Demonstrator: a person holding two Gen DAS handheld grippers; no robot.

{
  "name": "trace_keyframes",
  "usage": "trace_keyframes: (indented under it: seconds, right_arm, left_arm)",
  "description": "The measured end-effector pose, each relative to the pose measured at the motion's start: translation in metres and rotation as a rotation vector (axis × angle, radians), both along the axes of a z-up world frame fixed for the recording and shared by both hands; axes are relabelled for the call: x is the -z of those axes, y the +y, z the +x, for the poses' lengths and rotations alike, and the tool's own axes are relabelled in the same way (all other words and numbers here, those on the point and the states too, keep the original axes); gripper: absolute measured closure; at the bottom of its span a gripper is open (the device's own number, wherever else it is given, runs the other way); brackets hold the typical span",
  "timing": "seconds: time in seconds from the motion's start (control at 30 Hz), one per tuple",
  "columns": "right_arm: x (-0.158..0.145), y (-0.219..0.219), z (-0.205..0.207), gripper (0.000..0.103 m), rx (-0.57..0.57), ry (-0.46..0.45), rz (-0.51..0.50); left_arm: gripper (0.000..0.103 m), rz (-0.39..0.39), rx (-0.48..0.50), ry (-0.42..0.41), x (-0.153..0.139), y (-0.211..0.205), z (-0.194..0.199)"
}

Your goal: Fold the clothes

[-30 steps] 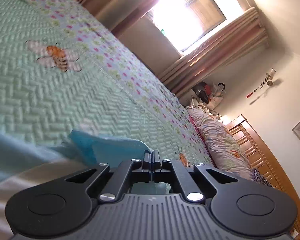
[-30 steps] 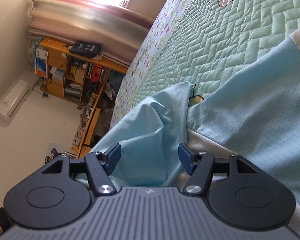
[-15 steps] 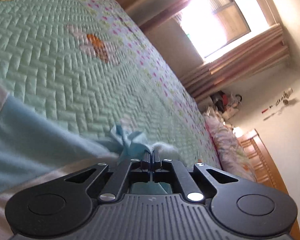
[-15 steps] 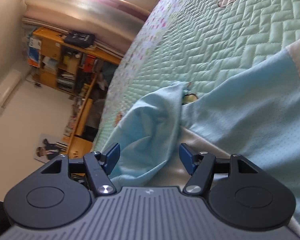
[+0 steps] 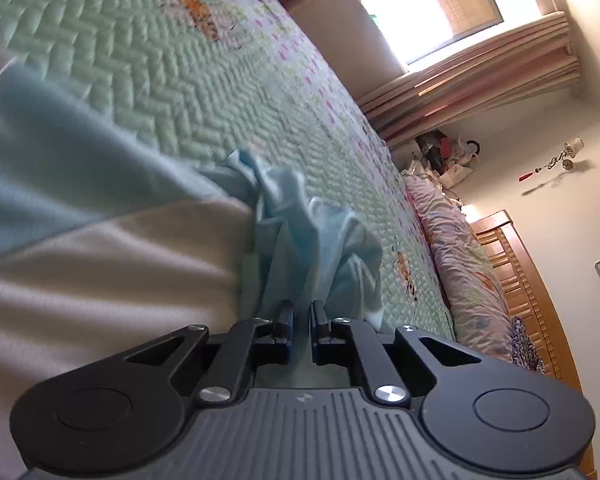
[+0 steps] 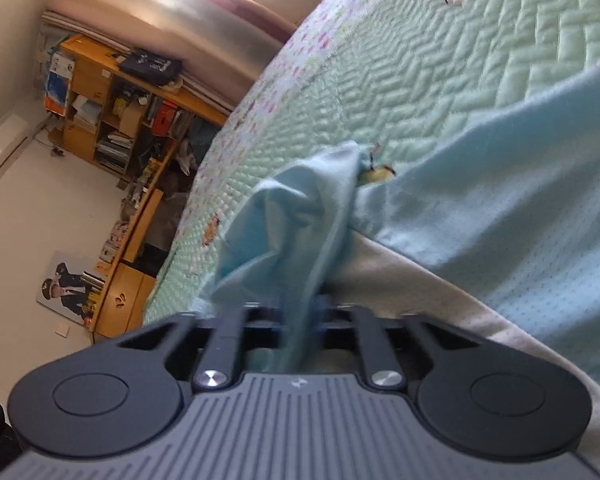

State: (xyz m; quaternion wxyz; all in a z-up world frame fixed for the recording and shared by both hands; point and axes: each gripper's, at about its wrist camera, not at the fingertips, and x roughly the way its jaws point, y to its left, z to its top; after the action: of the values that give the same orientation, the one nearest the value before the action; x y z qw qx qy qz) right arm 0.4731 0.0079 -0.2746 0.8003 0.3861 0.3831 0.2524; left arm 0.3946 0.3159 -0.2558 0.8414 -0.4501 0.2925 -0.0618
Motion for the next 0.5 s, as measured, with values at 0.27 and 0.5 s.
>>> trace_keyframes:
  seconds: [0.27, 0.5]
  right_arm:
    - [-0.019, -0.015, -0.006, 0.102, -0.091, -0.089, 0.236]
    - [-0.019, -0.024, -0.001, 0.102, -0.069, -0.070, 0.195]
  left_arm:
    - [0.102, -0.025, -0.073, -0.180, -0.049, 0.015, 0.000]
    - [0.040, 0.092, 0.009, -0.076, -0.035, -0.007, -0.018]
